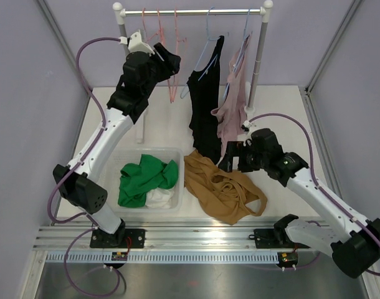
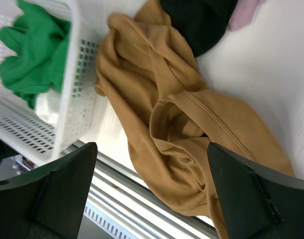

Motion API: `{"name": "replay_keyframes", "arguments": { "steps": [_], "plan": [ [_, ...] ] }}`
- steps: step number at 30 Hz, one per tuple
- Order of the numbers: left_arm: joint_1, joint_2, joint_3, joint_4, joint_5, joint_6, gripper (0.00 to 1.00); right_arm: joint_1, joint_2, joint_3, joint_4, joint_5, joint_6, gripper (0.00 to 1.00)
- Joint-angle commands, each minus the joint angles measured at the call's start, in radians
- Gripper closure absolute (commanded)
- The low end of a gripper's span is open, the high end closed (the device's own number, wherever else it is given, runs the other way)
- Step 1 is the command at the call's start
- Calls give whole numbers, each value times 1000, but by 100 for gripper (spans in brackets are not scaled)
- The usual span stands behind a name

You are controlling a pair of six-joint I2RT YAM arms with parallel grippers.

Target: Remove the tank top from the hanger

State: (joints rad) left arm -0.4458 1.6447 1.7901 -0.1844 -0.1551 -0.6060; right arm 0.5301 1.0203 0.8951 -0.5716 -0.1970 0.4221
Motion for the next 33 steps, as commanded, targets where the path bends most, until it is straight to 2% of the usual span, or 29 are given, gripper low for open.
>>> {"name": "replay_keyframes", "arguments": {
  "steps": [1,2,3,7,11,13,15,20,24,27,28,30,31,33],
  "plan": [
    [2,-141,-12,88,40,-5,37,57,96,53,-33,122,0,1],
    [2,-163,-20,83,40,-2,11,88,115,56,-34,175,6,1],
    [2,-184,-26,71,39,3,1,106,132,60,-37,191,15,1],
    [1,-304,-70,16,-6,47,1,191,245,91,-60,324,40,1],
    [1,-420,-115,-75,-96,121,1,249,339,97,-57,364,61,1],
    [1,-445,-124,-170,-138,156,1,272,394,94,-47,381,72,1],
    [1,-508,-155,-229,-139,176,1,283,432,93,-37,375,79,0],
    [1,-681,-349,-280,-139,215,1,350,586,76,15,331,99,0],
    [1,-778,-442,-361,-182,252,1,390,681,65,12,379,133,4],
    [1,-836,-483,-450,-184,253,1,392,713,67,-1,416,145,37],
    [1,-882,-495,-470,-179,252,1,392,703,62,-2,433,149,60],
    [1,-940,-549,-497,-187,258,1,393,673,59,-2,439,152,82],
    [2,-991,-564,-501,-216,264,1,393,631,59,-10,455,150,100],
    [1,-1040,-607,-515,-251,276,1,396,571,68,-39,482,158,100]
  ]
}}
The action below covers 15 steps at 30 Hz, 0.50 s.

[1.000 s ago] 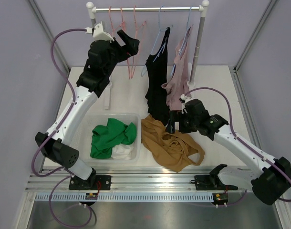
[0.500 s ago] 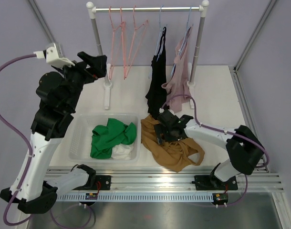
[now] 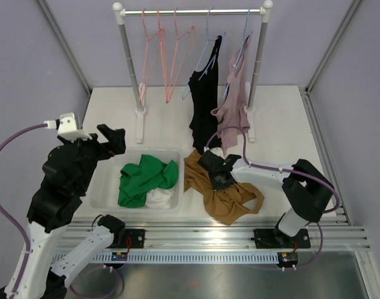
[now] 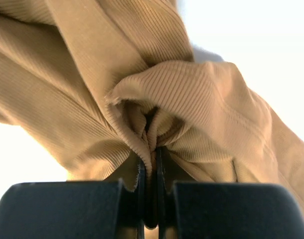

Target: Remove the tank top from the hanger

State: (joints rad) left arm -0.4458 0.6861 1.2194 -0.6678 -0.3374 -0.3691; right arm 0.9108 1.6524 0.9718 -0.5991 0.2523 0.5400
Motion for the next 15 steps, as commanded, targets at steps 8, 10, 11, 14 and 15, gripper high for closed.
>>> {"name": "replay_keyframes", "arguments": {
  "steps": [8,10,11,14,15],
  "plan": [
    [1,-259,-222,2,-216,98,1,16,-374,203,-246,102,-11,100],
    [1,-307,-283,20,-293,99,1,17,-402,292,-281,65,-34,100],
    [1,-324,-294,33,-310,101,1,16,-405,326,-294,53,-61,100],
    [2,-368,-299,36,-351,84,1,16,-401,454,-324,-8,-110,100],
    [2,-379,-302,37,-363,79,1,16,-390,520,-330,-31,-123,100]
  ]
}}
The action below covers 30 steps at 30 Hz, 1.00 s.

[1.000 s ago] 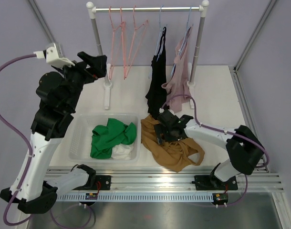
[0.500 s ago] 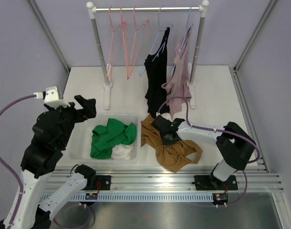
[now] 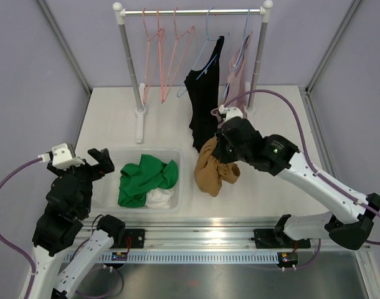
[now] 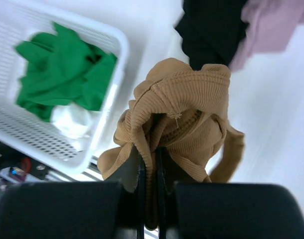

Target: Remove the tank top from the hanger

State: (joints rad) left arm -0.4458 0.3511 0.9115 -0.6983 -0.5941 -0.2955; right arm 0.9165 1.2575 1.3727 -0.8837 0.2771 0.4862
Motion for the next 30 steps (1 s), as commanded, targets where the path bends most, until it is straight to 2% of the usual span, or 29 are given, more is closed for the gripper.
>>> {"name": "replay_keyframes", "arguments": {
  "steps": [1,9,11,14,20,24,30],
  "plan": [
    [2,-70,0,69,-133,-2,1,10,13,155,-50,-97,-81,100],
    [4,-181,-46,86,-206,-19,1,33,205,535,-83,-341,-190,100],
    [15,-198,-48,86,-229,-27,1,56,255,586,-81,-340,-201,100],
    [28,-236,-59,86,-274,-40,1,129,364,667,-63,-261,-222,100],
    [42,-323,-86,106,-342,-62,1,232,645,813,26,-139,-262,100],
    [42,-345,-97,115,-357,-57,1,243,807,861,73,-162,-247,100],
    [42,-336,-89,112,-343,-53,1,249,987,761,241,-272,-190,99]
  ]
}}
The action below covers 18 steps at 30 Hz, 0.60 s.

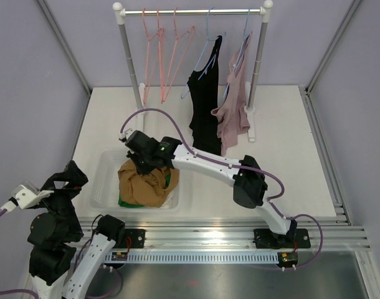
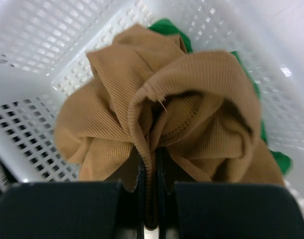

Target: Remove the tank top from the hanger

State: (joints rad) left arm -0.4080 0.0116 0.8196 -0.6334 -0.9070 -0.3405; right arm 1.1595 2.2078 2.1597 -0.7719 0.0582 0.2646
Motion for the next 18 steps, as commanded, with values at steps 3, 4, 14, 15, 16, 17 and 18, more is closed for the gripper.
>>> {"name": "replay_keyframes", "arguments": {
  "steps": [3,4,14,15,16,17,18],
  "plan": [
    [5,7,3,46,-32,-6,1,5,62,-136,230,-78,85,100],
    [6,4,4,43,-30,-8,1,5,64,-159,250,-75,102,100],
    [6,11,4,46,2,-6,1,5,-49,-79,174,-42,65,35],
    [6,25,4,46,6,-3,1,5,-65,-52,152,-35,50,19],
    [5,31,6,47,13,0,1,5,-82,-31,134,-28,44,8],
    [5,43,9,46,28,4,1,6,-117,-2,103,-5,38,1],
    [5,62,9,46,37,9,1,5,-141,5,92,6,25,1]
  ]
}}
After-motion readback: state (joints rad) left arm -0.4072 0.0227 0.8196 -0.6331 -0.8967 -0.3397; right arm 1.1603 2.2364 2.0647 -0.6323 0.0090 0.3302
